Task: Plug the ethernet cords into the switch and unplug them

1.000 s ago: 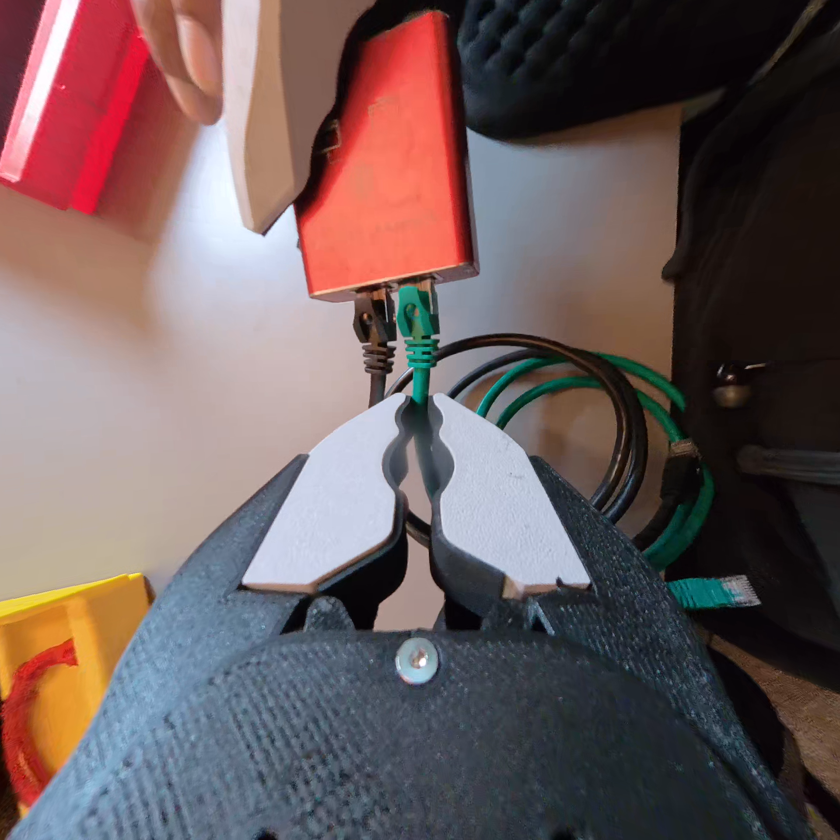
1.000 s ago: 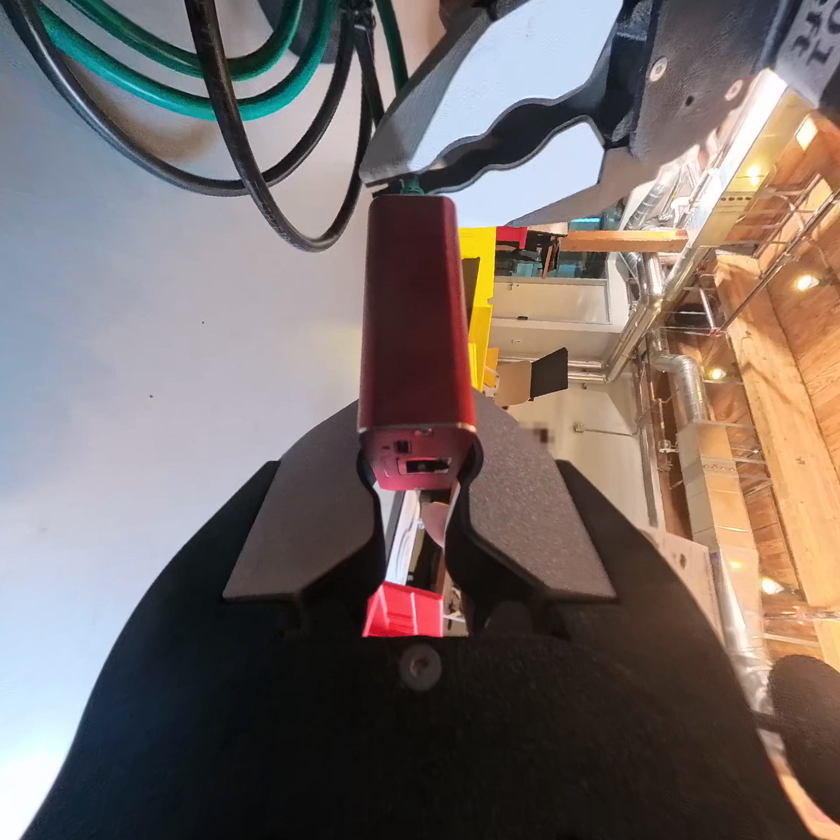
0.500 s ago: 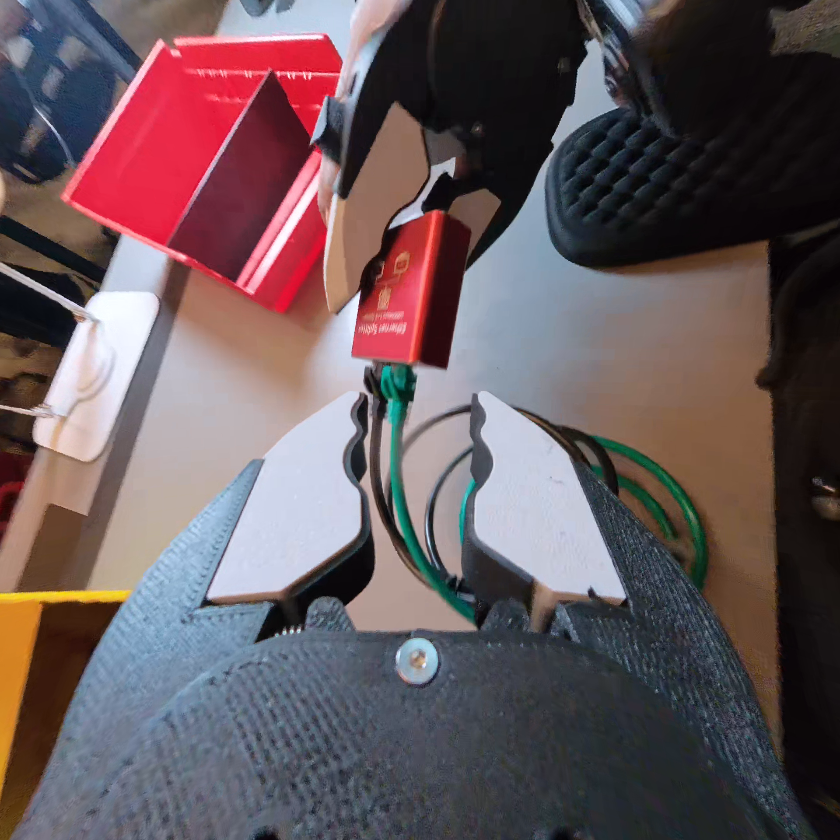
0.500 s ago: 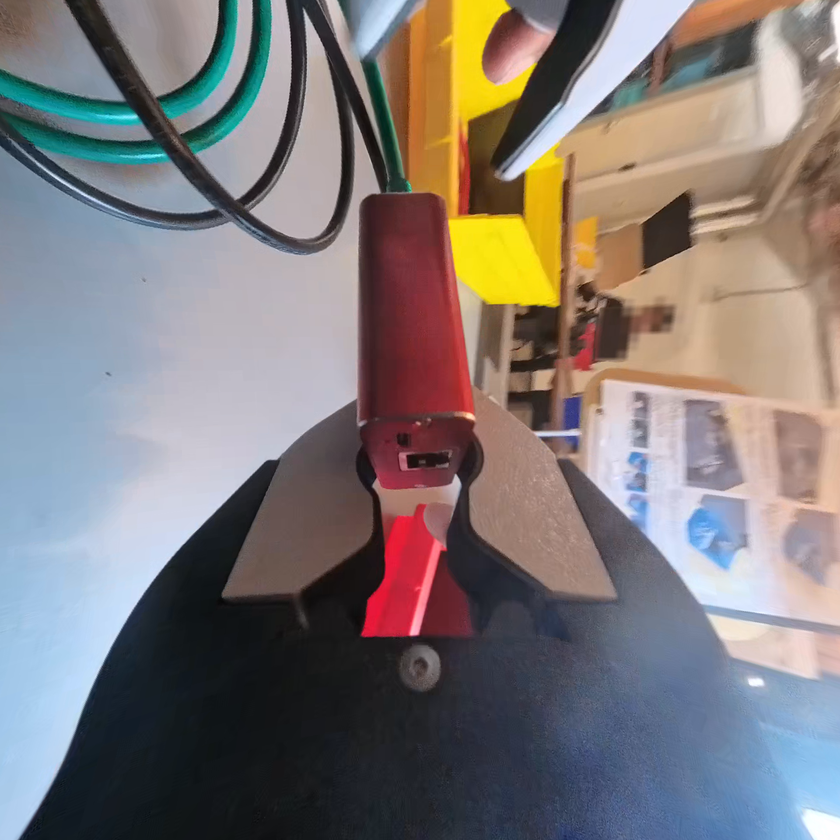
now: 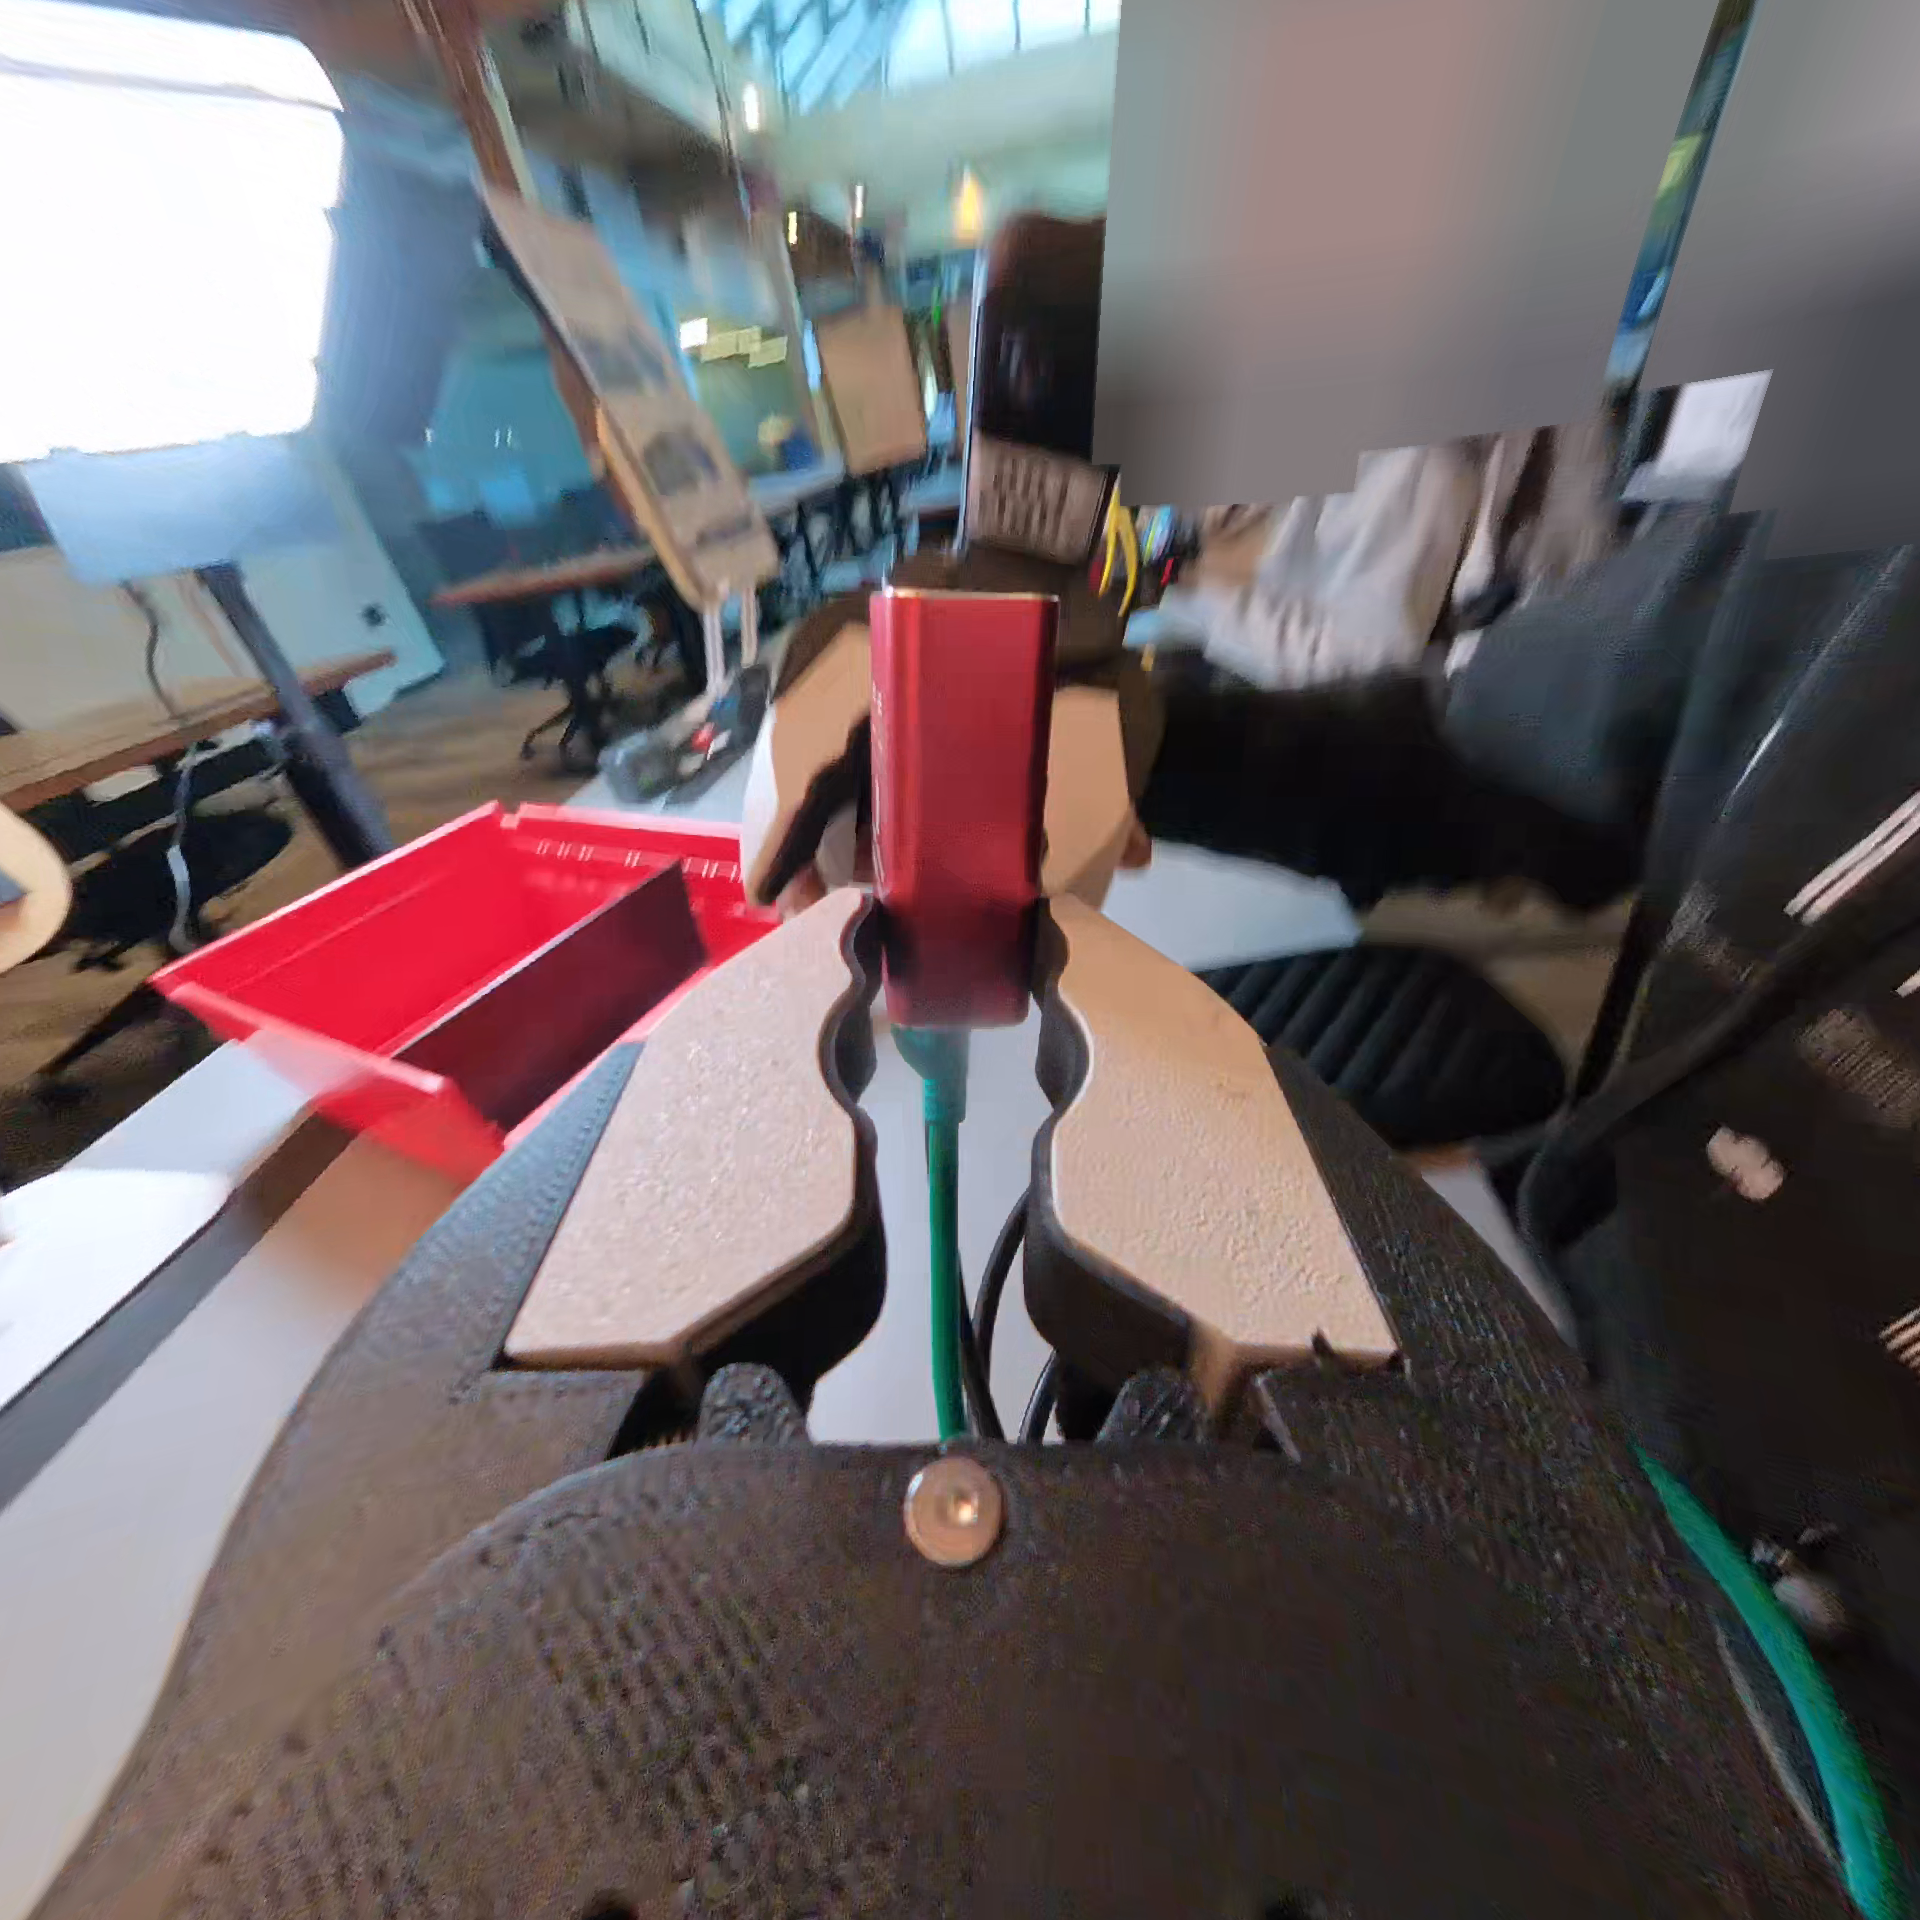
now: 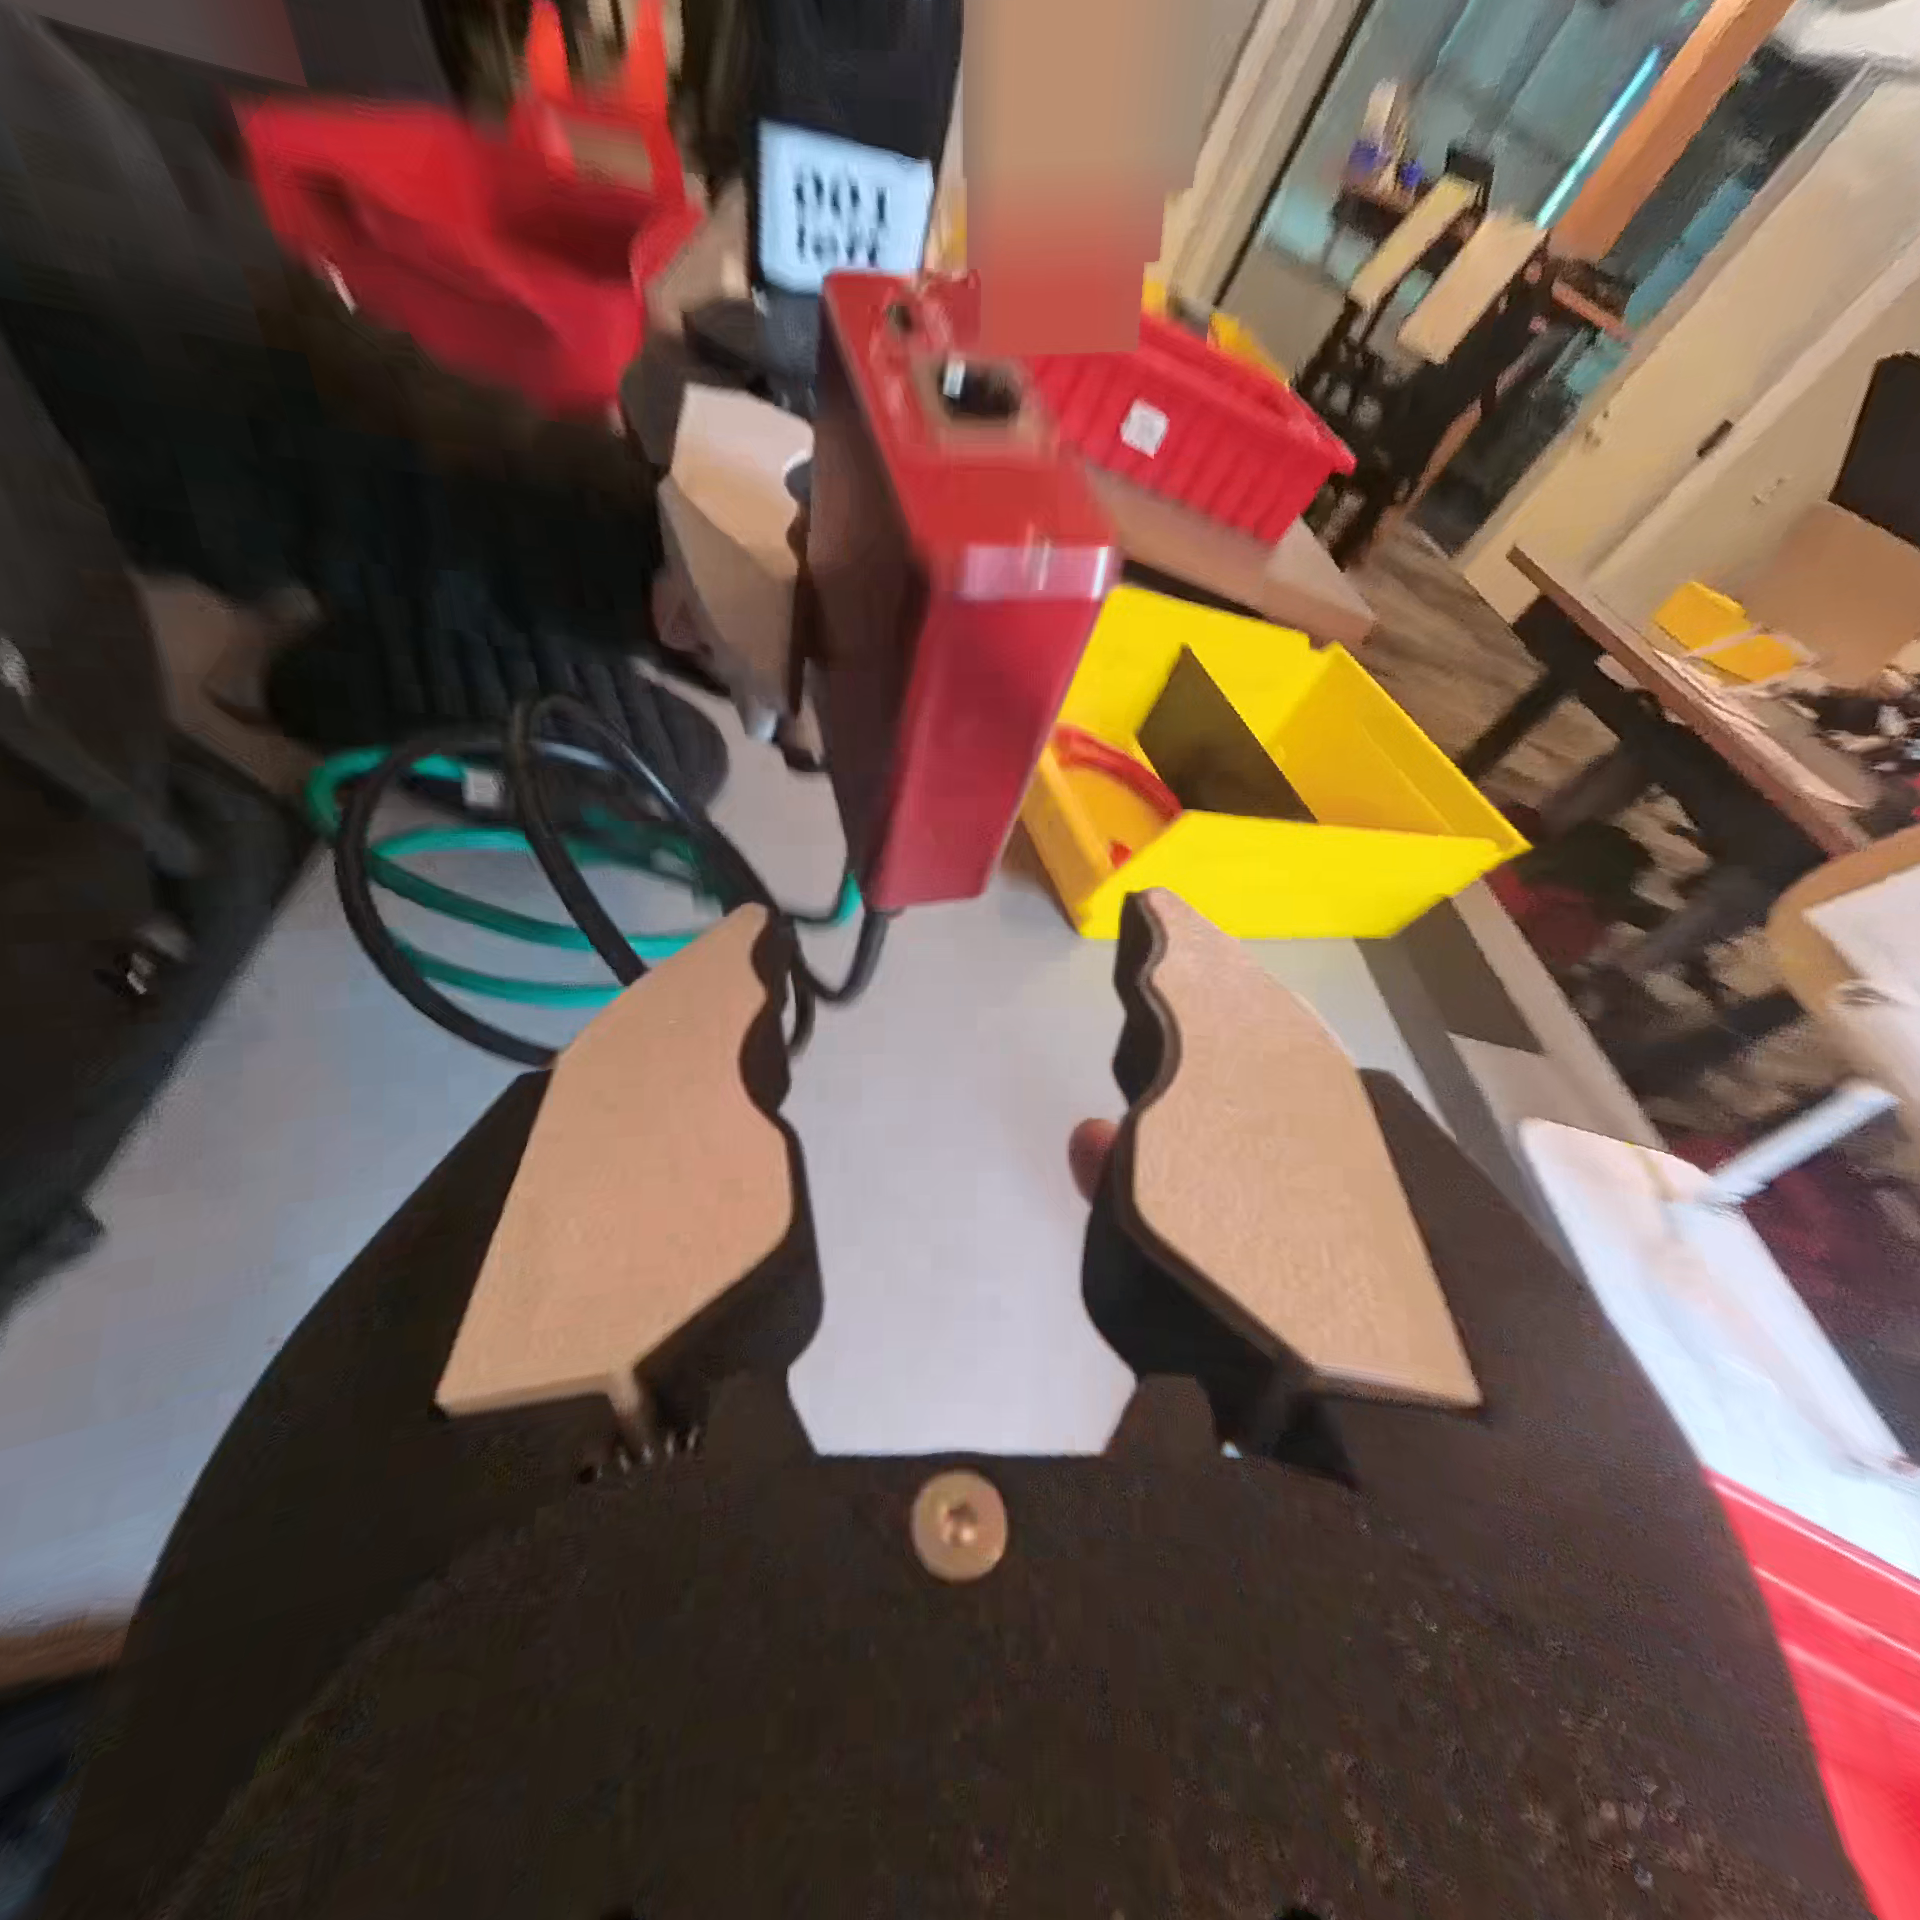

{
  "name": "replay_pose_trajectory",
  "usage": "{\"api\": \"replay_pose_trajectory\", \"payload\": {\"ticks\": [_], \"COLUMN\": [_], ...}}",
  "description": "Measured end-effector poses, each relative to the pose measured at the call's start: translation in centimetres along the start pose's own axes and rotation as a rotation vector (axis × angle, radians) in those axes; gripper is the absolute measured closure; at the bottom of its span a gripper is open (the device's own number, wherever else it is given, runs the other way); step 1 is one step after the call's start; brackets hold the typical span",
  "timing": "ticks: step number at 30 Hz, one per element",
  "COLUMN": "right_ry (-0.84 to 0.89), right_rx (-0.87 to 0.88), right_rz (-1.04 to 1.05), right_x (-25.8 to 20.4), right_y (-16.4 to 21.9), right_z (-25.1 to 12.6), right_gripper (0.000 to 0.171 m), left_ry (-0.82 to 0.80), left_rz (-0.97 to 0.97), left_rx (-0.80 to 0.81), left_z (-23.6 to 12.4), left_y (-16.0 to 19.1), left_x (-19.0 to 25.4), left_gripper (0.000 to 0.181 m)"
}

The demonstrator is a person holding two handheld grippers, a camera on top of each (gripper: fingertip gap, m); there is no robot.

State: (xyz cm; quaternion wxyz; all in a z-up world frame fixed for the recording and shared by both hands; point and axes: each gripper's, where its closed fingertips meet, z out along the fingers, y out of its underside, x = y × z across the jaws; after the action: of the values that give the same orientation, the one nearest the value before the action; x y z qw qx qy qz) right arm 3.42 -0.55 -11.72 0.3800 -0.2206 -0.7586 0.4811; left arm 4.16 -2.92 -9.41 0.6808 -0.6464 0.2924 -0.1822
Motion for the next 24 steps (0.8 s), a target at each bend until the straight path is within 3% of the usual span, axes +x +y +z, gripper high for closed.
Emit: {"api": "replay_pose_trajectory", "payload": {"ticks": [4,6,7,14,20,24], "right_ry": [-0.074,-0.049,-0.039,0.092,0.342,0.296], "right_rx": [0.26,0.283,0.262,-0.005,-0.568,-0.632], "right_rz": [0.149,0.171,0.155,-0.039,-0.528,-0.575], "right_x": [-1.0,-0.5,-0.3,0.9,3.5,2.1], "right_y": [-2.7,-3.0,-2.7,-0.9,1.5,4.3], "right_z": [1.4,2.3,2.6,2.2,1.8,4.9], "right_gripper": [0.118,0.143,0.145,0.146,0.146,0.148], "left_ry": [0.058,0.059,0.055,-0.074,-0.28,-0.329], "left_rz": [-0.054,-0.088,-0.102,-0.064,0.3,0.456], "left_rx": [0.144,0.177,0.184,-0.032,-0.289,-0.473], "left_z": [-0.5,-0.8,-1.1,-3.4,-4.1,-3.5], "left_y": [-1.4,-0.7,-0.3,3.0,3.2,7.4], "left_x": [-0.4,-0.7,-0.9,-3.7,-5.5,-6.0], "left_gripper": [0.155,0.154,0.155,0.145,0.132,0.143]}}
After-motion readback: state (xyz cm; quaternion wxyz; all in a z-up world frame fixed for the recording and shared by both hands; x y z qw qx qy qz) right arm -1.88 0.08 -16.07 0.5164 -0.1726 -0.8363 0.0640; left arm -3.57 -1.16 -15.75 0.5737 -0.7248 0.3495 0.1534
